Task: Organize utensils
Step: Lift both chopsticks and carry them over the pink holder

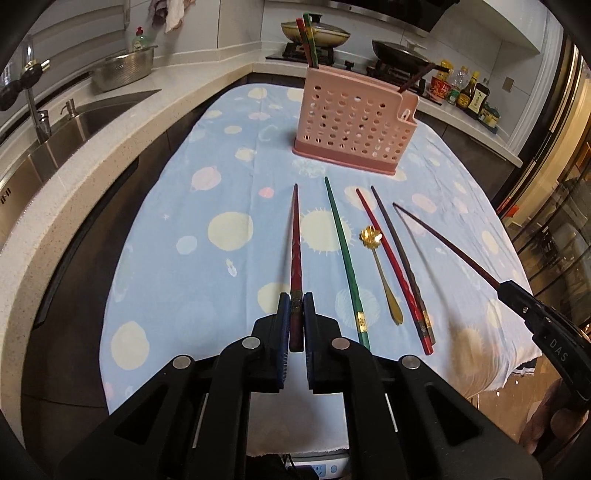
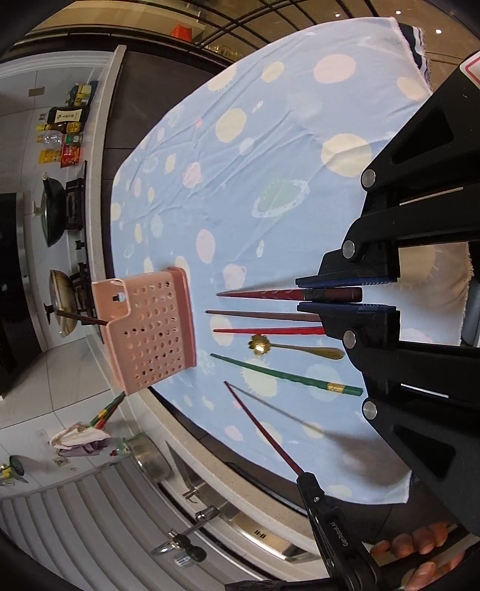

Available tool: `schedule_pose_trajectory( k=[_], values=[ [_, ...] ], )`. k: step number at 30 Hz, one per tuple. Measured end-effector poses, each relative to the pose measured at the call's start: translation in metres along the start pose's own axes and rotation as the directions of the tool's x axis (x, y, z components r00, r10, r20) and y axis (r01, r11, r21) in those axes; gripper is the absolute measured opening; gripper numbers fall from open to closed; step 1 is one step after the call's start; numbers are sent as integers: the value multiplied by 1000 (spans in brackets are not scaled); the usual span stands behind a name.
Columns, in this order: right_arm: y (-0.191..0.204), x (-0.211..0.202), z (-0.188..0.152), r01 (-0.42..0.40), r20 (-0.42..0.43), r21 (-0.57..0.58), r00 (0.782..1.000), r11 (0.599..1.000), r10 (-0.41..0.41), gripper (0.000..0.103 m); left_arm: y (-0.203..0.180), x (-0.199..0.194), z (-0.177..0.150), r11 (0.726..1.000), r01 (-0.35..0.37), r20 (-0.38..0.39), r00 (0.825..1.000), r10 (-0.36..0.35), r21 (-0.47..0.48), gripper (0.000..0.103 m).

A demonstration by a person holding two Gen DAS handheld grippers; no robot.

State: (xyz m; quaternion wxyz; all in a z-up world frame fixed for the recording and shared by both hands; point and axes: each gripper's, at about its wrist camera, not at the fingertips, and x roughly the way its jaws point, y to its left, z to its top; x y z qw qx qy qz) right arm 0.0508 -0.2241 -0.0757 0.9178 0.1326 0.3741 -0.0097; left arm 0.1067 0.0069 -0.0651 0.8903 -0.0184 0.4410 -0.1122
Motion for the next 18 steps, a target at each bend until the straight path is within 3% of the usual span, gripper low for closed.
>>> schedule_pose_trajectory(
  k=[9,18],
  values=[
    [1,-46,51,-26,160,2,987,1000,25,7,2,-46,47,1000,8,151,989,-7,-2,7],
    [3,-64,101,-52,257,-12,965,999,53,7,-4,-67,96,1000,12,244,970,-16,15,7]
  ],
)
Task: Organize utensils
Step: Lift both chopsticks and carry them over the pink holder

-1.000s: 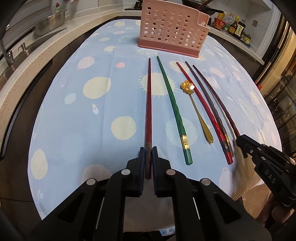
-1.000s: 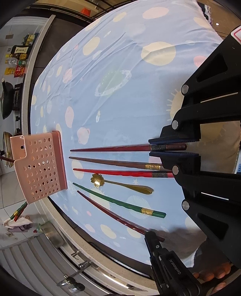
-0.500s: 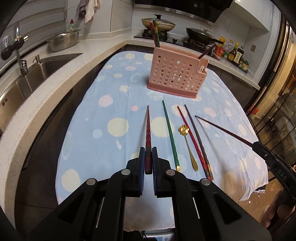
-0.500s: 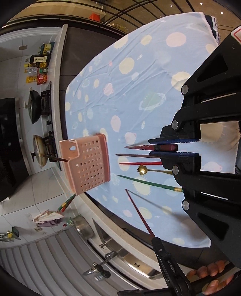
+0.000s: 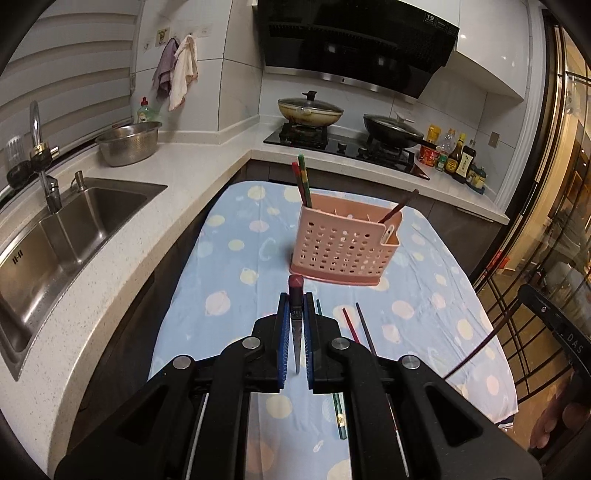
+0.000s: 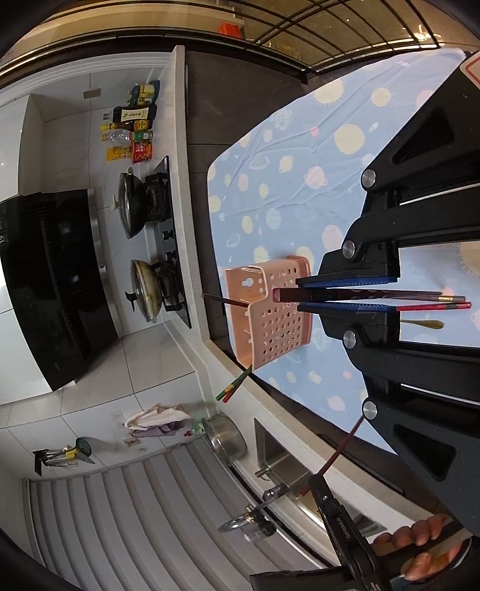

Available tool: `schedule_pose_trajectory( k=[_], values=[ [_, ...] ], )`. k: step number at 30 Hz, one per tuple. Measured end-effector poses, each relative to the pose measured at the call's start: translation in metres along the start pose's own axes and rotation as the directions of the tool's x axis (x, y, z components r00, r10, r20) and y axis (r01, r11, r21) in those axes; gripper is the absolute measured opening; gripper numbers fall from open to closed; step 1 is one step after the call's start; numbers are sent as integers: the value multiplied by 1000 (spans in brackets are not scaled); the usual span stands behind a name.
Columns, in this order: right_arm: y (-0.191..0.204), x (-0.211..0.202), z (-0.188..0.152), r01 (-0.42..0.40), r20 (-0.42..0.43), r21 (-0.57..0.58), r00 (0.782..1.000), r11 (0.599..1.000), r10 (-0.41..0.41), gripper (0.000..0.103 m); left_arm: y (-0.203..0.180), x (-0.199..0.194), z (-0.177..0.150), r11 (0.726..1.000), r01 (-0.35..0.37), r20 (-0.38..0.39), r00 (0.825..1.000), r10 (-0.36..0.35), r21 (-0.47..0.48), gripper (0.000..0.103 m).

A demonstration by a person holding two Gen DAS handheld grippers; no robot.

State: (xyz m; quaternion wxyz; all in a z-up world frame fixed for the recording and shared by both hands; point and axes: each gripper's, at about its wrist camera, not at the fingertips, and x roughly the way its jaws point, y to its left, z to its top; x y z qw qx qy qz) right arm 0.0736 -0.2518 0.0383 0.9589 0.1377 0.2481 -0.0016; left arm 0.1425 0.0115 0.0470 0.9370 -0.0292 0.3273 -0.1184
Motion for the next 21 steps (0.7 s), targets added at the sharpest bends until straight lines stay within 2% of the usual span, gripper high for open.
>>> schedule_pose_trajectory(
  k=[8,21],
  values=[
    [1,-1,35,-19,66,-4,998,1000,19,7,-2,-1,36,1000,4,56,998,-5,5,7],
    [14,40,128,-61,183,-9,981,998,62,7,-30,9,135,998,42,188,981,-49,43,7]
  ],
)
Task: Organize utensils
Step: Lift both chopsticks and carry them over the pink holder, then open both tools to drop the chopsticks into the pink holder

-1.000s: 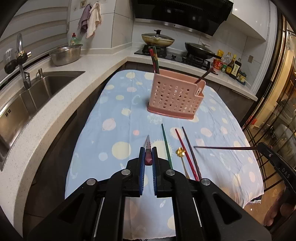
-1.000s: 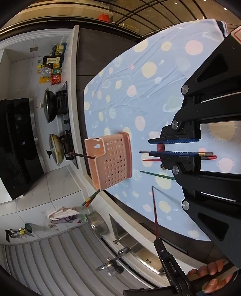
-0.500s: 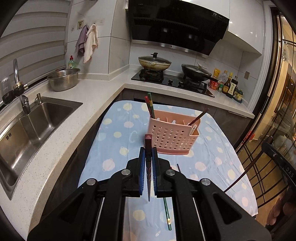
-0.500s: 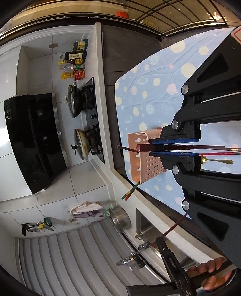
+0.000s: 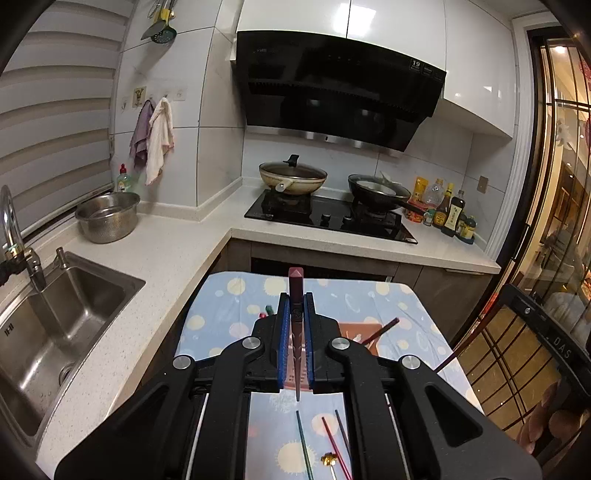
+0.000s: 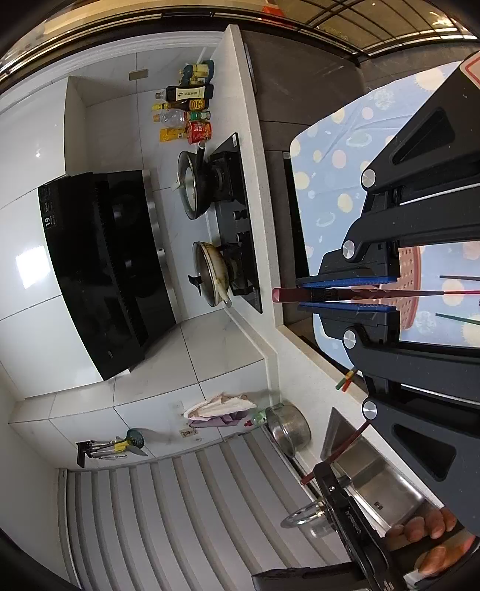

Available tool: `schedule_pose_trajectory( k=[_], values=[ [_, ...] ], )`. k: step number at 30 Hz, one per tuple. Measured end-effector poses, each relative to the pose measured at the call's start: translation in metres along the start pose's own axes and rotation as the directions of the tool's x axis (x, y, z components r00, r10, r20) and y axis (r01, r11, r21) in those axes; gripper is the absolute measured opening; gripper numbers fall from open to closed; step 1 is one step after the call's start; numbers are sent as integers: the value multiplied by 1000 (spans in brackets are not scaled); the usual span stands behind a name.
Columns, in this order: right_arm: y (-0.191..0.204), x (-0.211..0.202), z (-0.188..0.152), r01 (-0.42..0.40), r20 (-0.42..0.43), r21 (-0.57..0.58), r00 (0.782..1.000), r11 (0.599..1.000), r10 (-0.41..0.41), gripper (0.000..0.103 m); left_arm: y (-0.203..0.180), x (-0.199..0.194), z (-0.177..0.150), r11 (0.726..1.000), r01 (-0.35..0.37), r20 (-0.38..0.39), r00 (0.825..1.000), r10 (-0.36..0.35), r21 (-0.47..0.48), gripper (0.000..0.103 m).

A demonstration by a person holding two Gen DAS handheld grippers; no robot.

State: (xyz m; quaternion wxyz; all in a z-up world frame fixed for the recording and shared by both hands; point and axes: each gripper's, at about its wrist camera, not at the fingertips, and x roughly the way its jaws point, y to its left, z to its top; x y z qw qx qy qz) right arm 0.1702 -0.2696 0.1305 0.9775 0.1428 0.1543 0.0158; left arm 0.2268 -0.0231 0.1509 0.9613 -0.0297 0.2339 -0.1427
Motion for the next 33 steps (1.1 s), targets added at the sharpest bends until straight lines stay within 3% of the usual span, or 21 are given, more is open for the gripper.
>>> schedule_pose_trajectory(
  k=[7,13,23,33],
  values=[
    [12,38,33,-17,35,-3,999,1000,17,7,-15,28,37,1000,11,41,999,-12,17,7],
    [18,76,46,-9,40,-2,999,1000,9,7,-21,63,48,999,-5,26,1000,4,37,7],
    [12,149,14,22,-99,-4,995,1000,-22,7,-13,118,33,999,-25,-58,998,28,42,7],
    [9,175,-13,52,-170,-23,984,998,-55,8,0,141,15,999,-35,-116,993,37,21,7]
  ],
)
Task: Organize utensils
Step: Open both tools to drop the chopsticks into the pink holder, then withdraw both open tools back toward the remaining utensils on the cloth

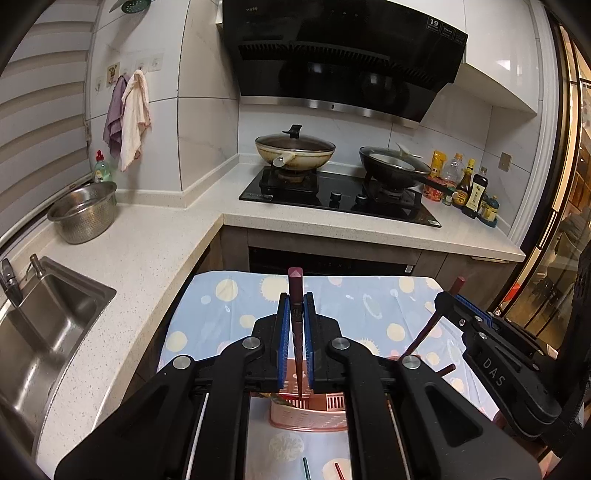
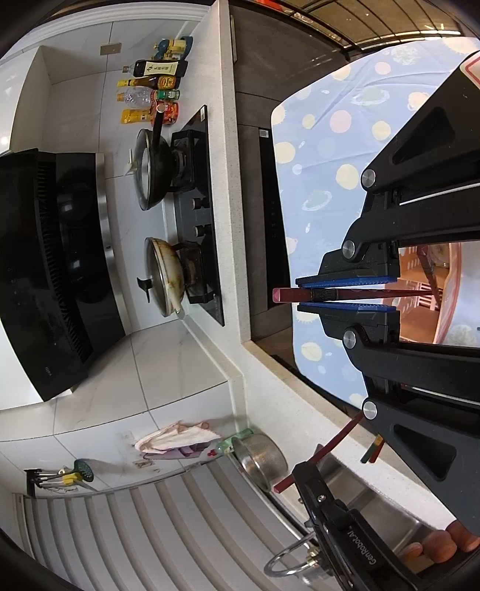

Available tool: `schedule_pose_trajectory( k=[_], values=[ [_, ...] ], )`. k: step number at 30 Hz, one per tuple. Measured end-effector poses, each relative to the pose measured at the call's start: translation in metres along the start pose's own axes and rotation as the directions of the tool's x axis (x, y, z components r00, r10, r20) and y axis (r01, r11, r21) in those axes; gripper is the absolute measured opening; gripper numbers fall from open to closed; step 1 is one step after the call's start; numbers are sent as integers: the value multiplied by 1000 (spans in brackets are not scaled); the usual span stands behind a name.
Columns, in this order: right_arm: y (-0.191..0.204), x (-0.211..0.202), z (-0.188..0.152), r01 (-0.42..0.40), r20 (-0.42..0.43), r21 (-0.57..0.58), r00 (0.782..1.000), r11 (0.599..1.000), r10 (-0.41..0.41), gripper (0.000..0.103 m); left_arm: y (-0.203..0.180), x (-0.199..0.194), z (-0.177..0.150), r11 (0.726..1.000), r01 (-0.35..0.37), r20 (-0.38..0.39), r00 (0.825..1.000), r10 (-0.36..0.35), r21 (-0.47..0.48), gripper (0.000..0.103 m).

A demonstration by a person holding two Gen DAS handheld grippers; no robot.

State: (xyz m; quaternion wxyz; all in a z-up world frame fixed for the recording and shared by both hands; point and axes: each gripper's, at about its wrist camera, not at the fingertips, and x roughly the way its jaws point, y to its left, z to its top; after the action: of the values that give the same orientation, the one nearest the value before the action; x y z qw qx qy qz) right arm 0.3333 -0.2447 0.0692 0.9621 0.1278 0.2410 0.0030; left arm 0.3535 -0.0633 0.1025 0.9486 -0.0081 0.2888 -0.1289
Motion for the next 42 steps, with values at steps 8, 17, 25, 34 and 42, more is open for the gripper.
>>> schedule_pose_trajectory(
  k=[8,17,25,34,42],
  values=[
    [-2,-24,-4,25,45,-1,999,1000,-25,34,7,-17,-5,999,-27,27,999,27,-28,42],
    [-6,-70,-22,16,54,5,998,1000,-17,35,12,-54,-21,998,-40,45,998,42,-39,53],
    [-7,-107,-67,20,8,-8,1000,1000,-20,35,17,-79,-64,998,-46,8,999,46,-39,56],
    [-19,-131,-150,41,-130,17,991,999,-39,36,24,-77,-144,997,-44,-136,990,35,-63,56],
    [-29,-139,-226,107,-264,-12,959,994,-107,36,19,-69,-218,997,-35,-279,960,14,-67,56]
  ],
)
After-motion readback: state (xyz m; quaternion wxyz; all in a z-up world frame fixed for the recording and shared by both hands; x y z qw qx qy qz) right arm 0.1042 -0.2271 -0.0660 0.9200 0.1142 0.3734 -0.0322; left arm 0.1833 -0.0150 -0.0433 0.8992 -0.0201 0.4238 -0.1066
